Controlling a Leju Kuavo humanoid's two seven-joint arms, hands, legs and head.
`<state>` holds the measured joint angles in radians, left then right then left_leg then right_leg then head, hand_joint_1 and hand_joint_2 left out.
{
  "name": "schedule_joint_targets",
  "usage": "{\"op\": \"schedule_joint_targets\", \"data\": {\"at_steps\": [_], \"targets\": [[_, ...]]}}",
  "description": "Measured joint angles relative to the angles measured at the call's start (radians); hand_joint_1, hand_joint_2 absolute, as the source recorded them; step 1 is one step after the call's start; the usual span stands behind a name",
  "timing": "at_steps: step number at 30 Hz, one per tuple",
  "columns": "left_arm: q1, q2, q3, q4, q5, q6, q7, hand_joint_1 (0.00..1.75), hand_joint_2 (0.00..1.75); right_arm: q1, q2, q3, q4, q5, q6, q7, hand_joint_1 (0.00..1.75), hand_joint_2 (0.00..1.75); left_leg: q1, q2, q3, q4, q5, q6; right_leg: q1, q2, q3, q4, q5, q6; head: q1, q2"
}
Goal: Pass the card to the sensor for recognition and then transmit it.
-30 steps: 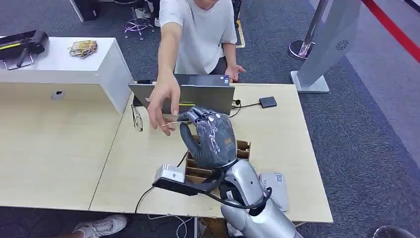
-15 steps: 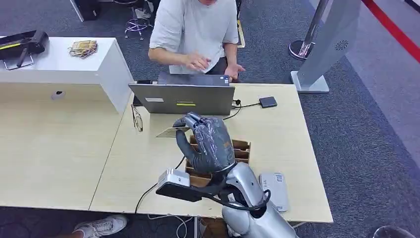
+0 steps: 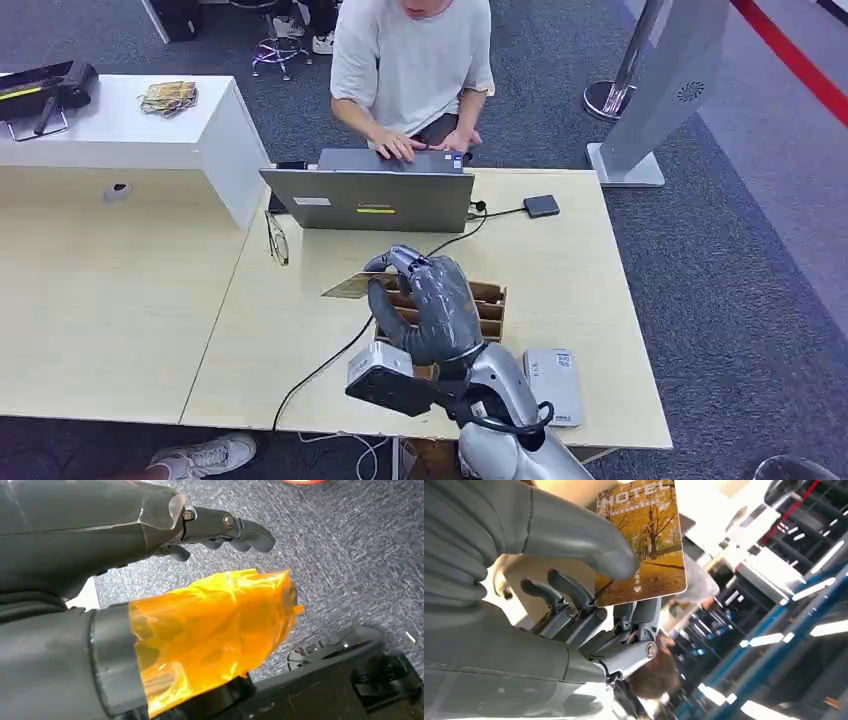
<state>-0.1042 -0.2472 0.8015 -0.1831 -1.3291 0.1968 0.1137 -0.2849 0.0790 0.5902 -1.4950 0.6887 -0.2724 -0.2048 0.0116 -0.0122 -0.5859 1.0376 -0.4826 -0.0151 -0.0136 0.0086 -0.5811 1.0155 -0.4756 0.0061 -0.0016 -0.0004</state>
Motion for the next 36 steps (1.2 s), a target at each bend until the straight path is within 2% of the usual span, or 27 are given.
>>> {"op": "schedule_joint_targets", "data": {"at_steps": [7,14,22,28,36], "targets": [[0.008,0.001,0.013,0.0,0.01,0.013,-0.015,0.0,0.0,0.055,-0.015,-0.088,0.023,-0.156,0.06,-0.049,1.75,1.75,0.0,0.0,0.0,0.0,0.0,0.0,0.0,0.0,0.0,0.0,0.0,0.0,0.0,0.0],[0.014,0.003,0.023,0.0,0.018,0.016,-0.017,0.0,0.0,0.111,-0.029,-0.2,0.046,-0.376,0.185,-0.114,1.75,1.75,0.0,0.0,0.0,0.0,0.0,0.0,0.0,0.0,0.0,0.0,0.0,0.0,0.0,0.0],[0.016,0.003,0.03,0.0,0.026,0.024,-0.017,0.0,0.0,0.146,-0.052,-0.296,0.059,-0.472,0.251,-0.14,1.75,1.75,0.0,0.0,0.0,0.0,0.0,0.0,0.0,0.0,0.0,0.0,0.0,0.0,0.0,0.0],[0.018,0.003,0.039,0.0,0.031,0.025,-0.018,0.0,0.0,0.148,-0.069,-0.34,0.068,-0.501,0.276,-0.14,1.75,1.75,0.0,0.0,0.0,0.0,0.0,0.0,0.0,0.0,0.0,0.0,0.0,0.0,0.0,0.0],[0.018,0.003,0.04,0.0,0.03,0.025,-0.018,0.0,0.0,0.151,-0.087,-0.397,0.119,-0.596,0.359,-0.151,1.75,1.75,0.0,0.0,0.0,0.0,0.0,0.0,0.0,0.0,0.0,0.0,0.0,0.0,0.0,0.0]]}}
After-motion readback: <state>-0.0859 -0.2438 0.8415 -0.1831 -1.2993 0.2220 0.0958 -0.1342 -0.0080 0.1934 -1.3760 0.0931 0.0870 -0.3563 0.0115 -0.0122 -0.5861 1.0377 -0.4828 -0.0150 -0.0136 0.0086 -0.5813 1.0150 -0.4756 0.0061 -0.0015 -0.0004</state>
